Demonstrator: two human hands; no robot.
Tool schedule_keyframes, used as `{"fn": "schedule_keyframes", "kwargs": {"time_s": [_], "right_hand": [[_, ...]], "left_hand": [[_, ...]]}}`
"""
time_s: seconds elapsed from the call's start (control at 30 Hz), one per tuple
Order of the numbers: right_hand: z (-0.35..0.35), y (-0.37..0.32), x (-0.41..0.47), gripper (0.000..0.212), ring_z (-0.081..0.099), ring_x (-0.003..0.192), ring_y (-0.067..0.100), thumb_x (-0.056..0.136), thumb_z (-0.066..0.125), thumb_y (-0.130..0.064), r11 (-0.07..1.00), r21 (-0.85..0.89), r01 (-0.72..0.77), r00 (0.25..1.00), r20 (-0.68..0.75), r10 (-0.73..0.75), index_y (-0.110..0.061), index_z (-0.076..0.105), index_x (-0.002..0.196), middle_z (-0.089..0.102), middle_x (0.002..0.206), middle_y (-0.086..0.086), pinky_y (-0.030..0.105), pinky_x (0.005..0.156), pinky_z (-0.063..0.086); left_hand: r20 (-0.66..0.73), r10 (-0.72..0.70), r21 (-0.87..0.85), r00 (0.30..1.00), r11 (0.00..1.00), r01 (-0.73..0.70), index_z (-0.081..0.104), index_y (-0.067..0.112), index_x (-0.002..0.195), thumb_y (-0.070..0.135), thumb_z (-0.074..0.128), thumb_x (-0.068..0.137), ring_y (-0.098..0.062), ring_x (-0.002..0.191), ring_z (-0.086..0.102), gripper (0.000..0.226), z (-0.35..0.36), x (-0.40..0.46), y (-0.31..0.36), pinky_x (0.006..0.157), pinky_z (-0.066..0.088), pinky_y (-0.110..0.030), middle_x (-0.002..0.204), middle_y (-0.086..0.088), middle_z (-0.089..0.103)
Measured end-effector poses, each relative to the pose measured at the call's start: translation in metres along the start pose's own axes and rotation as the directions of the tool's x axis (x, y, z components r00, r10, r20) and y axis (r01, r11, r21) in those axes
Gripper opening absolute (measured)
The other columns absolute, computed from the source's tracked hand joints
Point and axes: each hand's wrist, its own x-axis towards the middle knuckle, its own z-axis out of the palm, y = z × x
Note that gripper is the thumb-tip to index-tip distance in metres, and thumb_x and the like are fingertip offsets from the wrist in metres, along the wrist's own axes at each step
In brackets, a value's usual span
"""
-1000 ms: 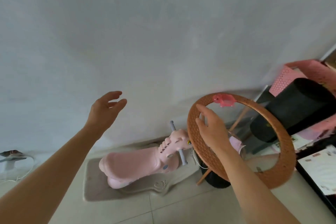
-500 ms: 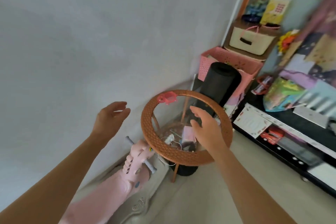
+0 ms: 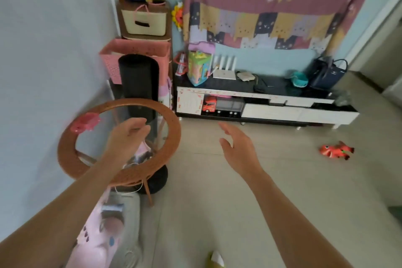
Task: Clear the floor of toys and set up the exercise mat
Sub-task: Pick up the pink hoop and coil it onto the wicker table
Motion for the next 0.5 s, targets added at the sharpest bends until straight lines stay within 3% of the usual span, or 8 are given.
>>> {"fn": "schedule_keyframes", "kwargs": {"time_s": [0.1,0.2,0.3,0.5], "right_hand": [[-0.033,0.032,-0.034,0.043,0.045,0.125,0.014,0.092,0.049,-0.007,0.993,0.002,-0.115,0.989,-0.092,0.115,-0.019,0.048,0.133,0.053,0.133,-0.001,0.028,0.106,0.033],[-0.062,0.059,-0.063,0.043,0.048,0.122,0.018,0.090,0.050,-0.004,0.981,0.017,-0.192,0.966,-0.173,0.192,-0.014,0.049,0.132,0.055,0.130,0.002,0.028,0.105,0.034],[-0.097,0.092,-0.099,0.044,0.050,0.120,0.018,0.088,0.052,-0.003,0.963,-0.011,-0.269,0.930,-0.265,0.257,-0.014,0.051,0.131,0.056,0.129,0.003,0.024,0.101,0.035],[-0.164,0.157,-0.174,0.044,0.051,0.120,0.016,0.088,0.052,-0.005,0.912,-0.016,-0.411,0.846,-0.379,0.375,-0.017,0.051,0.131,0.056,0.130,0.000,0.020,0.096,0.035]], "left_hand": [[0.166,0.081,-0.010,0.983,0.997,-0.081,0.058,0.014,0.120,0.023,0.054,0.091,-0.009,0.095,0.056,0.031,0.044,-0.010,0.022,0.078,0.040,-0.021,0.114,0.000,0.060],[0.277,0.166,-0.038,0.947,0.986,-0.161,0.058,0.013,0.121,0.023,0.055,0.092,-0.012,0.104,0.055,0.031,0.083,-0.023,0.045,0.072,0.037,-0.012,0.116,0.000,0.060],[0.371,0.264,-0.054,0.890,0.963,-0.264,0.057,0.012,0.122,0.023,0.058,0.089,-0.007,0.092,0.056,0.035,0.132,-0.045,0.079,0.067,0.038,-0.013,0.110,0.003,0.060],[0.530,0.345,-0.151,0.774,0.937,-0.314,0.058,0.005,0.119,0.017,0.059,0.089,-0.021,0.103,0.060,0.032,0.223,-0.109,0.138,0.086,0.040,-0.024,0.114,-0.008,0.063]]}}
